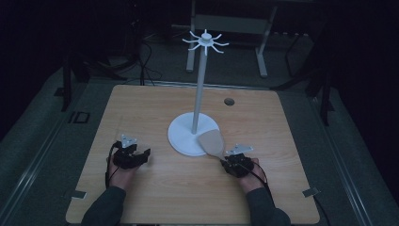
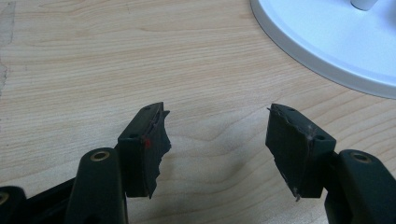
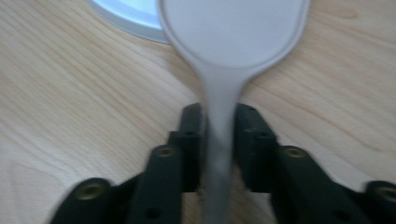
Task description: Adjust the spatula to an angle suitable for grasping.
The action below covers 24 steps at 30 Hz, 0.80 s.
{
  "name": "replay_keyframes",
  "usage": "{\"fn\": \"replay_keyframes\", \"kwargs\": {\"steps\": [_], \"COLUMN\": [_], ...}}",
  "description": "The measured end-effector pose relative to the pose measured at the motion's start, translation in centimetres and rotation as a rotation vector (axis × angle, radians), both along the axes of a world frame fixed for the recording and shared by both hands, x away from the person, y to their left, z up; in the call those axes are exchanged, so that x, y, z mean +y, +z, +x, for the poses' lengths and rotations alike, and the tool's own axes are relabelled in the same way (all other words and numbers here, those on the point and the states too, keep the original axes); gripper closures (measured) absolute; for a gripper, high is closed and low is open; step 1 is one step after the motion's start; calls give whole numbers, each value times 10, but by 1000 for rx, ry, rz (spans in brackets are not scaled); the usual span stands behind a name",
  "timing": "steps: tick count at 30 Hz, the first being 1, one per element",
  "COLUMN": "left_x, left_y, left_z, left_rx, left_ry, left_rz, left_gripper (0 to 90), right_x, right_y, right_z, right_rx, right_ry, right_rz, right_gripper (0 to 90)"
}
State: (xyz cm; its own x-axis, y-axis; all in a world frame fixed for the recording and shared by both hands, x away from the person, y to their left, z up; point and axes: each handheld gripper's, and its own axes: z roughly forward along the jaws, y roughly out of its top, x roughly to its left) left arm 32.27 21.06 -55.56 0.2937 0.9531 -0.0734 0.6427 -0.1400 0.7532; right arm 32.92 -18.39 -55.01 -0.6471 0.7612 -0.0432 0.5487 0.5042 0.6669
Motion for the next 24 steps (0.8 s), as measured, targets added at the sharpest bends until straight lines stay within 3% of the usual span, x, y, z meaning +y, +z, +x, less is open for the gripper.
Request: {"fn": "replay_keyframes", "kwargs": {"steps": [6,13,18,24], "left_x": [0,1,3,10], "left_y": [0,0,1,3], "left_z": [0,0,0,0], "left_rx": [-2,-4,-9,-17], "left_ry": [3,8,21,45], "left_rz": [-1,-4,-15,-33], "left_gripper": [383,383,383,383], "right_x": [2,13,31,66], "right_y": [1,3,5,3], "right_z": [-6,-14,-18,-24], "right_rx": [-31,-63,-79,-88], "right_ry": [11,92,196,338], "right_rz": [-16,-16,-23,-49], "right_gripper": [768,769,769,771]}}
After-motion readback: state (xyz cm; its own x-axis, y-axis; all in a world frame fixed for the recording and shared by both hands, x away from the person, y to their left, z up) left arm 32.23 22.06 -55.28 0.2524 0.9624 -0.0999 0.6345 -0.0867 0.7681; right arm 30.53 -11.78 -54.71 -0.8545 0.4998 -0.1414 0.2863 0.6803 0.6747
